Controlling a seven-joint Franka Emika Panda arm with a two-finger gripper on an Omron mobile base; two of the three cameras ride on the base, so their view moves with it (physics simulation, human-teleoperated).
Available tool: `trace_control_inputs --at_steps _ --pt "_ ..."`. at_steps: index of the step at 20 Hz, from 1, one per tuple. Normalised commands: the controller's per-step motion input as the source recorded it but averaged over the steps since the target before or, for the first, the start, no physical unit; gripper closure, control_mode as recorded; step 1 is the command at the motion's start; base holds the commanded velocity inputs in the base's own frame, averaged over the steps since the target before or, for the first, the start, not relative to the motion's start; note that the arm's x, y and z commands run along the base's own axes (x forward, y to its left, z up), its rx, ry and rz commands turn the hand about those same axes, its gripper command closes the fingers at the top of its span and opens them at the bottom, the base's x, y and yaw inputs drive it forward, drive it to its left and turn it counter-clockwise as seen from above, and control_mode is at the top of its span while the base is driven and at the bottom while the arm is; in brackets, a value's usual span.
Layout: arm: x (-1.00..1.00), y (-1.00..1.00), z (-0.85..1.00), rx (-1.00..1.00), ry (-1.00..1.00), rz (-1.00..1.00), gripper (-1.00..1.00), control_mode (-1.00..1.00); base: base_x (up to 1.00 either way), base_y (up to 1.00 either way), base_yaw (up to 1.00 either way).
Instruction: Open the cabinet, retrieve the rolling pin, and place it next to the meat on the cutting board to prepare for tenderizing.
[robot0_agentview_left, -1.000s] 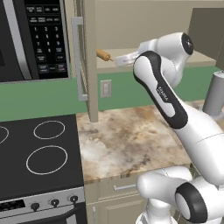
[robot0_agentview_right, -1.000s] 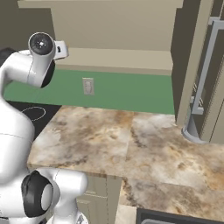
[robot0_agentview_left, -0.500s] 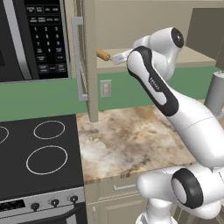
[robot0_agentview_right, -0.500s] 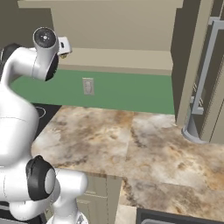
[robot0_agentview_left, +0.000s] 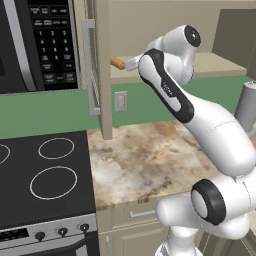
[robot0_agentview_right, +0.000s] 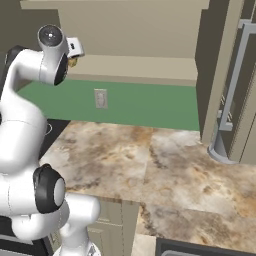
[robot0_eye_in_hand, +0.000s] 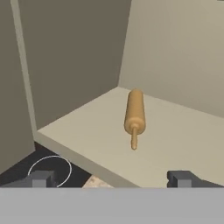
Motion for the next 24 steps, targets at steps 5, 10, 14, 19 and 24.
trace_control_inputs --at_steps 5,10,14,19,24 --pt "0.21 0.1 0.0 -0.03 0.0 -0.08 -1.0 -1.0 0.0 0.0 0.0" --pt "0.24 0.1 0.0 -0.01 0.0 -0.09 -1.0 -1.0 0.0 0.0 0.0" --pt "0.24 0.07 -0.02 0.0 0.0 -0.08 -1.0 -1.0 0.0 0.0 0.0" --pt "0.23 0.03 -0.05 0.0 0.02 -0.08 -1.0 -1.0 0.0 0.0 0.0" --pt "0.19 0.05 -0.07 0.0 0.08 -0.06 -1.0 -1.0 0.0 0.0 0.0"
